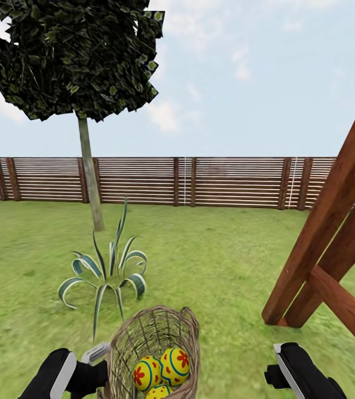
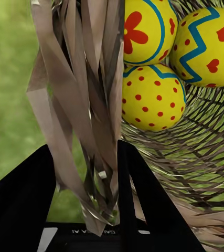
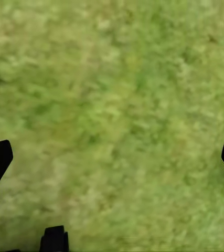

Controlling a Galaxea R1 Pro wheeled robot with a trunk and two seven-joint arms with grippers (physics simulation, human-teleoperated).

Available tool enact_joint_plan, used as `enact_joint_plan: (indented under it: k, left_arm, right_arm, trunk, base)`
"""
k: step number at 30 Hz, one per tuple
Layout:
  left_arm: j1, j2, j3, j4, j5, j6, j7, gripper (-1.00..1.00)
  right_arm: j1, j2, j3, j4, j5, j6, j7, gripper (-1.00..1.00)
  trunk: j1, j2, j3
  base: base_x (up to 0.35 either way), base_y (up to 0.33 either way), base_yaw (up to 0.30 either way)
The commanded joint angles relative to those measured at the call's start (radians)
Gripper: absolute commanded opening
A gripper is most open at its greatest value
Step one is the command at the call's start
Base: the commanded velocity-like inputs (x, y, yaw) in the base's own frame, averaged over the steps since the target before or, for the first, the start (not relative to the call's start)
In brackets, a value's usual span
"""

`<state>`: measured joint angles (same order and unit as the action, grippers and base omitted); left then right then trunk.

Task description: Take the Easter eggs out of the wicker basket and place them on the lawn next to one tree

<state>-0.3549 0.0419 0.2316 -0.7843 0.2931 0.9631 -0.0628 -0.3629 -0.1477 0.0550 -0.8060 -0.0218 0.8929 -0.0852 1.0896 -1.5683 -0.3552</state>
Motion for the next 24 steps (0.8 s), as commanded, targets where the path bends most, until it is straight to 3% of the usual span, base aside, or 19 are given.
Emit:
enact_joint_plan:
  k: [1,5,9,10,12,13,17,24]
  left_arm:
    - [-0.001,-0.001,0.003,-0.001,0.014,0.005,-0.008,-1.00]
    - [-0.001,-0.001,0.003,-0.001,0.014,0.005,-0.008,-1.00]
    - [-0.001,0.001,0.003,-0.001,0.014,0.005,-0.008,-1.00]
    - [0.005,0.007,0.003,-0.007,-0.011,-0.001,-0.002,-1.00]
    - [0.008,0.018,0.003,-0.002,-0.011,-0.006,-0.002,-1.00]
    - [0.008,0.024,0.002,-0.001,-0.034,-0.012,-0.002,-1.00]
    - [0.008,0.032,-0.006,0.003,-0.108,-0.036,-0.004,-1.00]
    - [0.009,0.033,-0.006,0.003,-0.153,-0.072,-0.005,-1.00]
  right_arm:
    - [-0.001,-0.001,0.005,-0.001,-0.003,0.004,-0.005,1.00]
    - [-0.001,-0.001,0.005,-0.001,-0.003,0.004,-0.005,1.00]
    - [-0.001,-0.005,0.003,0.010,-0.004,-0.007,-0.004,1.00]
    - [-0.001,-0.011,0.009,0.006,-0.003,-0.008,-0.002,1.00]
    - [-0.001,-0.022,0.013,0.008,-0.002,-0.008,-0.001,1.00]
    - [-0.001,-0.028,0.009,0.009,-0.002,-0.009,-0.002,1.00]
    - [-0.001,-0.018,0.004,0.010,0.000,-0.011,-0.002,1.00]
    - [-0.001,-0.012,0.009,0.012,0.010,-0.011,-0.005,1.00]
  trunk:
    - [0.001,-0.001,-0.001]
    - [0.001,-0.001,-0.001]
    - [0.001,-0.001,-0.001]
    - [0.001,-0.001,-0.001]
    - [0.001,-0.001,-0.001]
    - [0.001,-0.001,-0.001]
    - [0.001,-0.001,-0.001]
    - [0.001,-0.001,-0.001]
  base:
    - [0.329,-0.076,0.000]
    - [0.285,-0.045,0.000]
    - [0.036,-0.003,0.000]
    - [0.000,0.000,0.000]
    - [0.000,0.000,0.000]
    - [0.000,0.000,0.000]
    - [-0.094,0.127,0.000]
    - [-0.009,0.325,0.128]
